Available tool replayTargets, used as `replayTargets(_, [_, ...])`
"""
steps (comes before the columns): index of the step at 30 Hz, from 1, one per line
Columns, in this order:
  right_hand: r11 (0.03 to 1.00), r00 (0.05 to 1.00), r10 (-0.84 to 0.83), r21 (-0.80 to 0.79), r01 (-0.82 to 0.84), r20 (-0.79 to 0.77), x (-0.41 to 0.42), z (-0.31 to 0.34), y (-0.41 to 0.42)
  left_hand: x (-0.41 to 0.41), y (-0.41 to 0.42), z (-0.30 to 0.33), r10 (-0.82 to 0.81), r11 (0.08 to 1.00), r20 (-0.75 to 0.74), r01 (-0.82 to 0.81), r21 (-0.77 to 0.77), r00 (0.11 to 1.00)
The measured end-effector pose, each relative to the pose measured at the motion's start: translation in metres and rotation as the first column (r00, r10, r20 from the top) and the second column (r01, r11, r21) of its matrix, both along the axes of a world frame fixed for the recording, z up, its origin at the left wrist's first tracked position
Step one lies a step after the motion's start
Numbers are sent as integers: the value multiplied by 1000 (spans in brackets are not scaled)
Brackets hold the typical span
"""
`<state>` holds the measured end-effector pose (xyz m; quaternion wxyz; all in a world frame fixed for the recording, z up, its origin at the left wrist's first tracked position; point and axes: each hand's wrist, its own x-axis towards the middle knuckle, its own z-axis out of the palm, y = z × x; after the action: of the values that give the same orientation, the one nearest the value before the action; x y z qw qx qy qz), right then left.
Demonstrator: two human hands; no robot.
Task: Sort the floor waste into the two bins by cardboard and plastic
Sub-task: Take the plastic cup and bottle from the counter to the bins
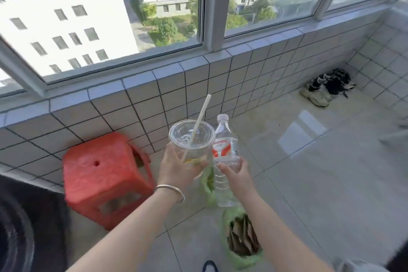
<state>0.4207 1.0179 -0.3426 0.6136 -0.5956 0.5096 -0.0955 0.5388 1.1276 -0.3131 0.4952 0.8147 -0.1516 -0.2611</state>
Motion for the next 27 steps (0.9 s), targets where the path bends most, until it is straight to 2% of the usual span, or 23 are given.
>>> replayTargets(7, [979,980,-167,101,178,-106,16,-70,-48,35,-69,-70,-138,989,-127,143,38,982])
replayTargets(13, [930,934,-311,145,337,-174,35,-150,-81,68,-111,-167,-241,952,-192,270,147,951])
replayTargets(16, [907,912,-362,154,393,-194,45,-194,-102,74,-131,-217,-286,937,-196,317,149,938])
replayTargets(21, [906,891,-384,86,414,-243,52,-295,-127,69,-154,-333,-372,881,-220,417,222,902])
replayTargets(27, [893,853,-427,8,450,-299,45,-435,-140,64,-191,-468,-388,878,-163,418,235,907])
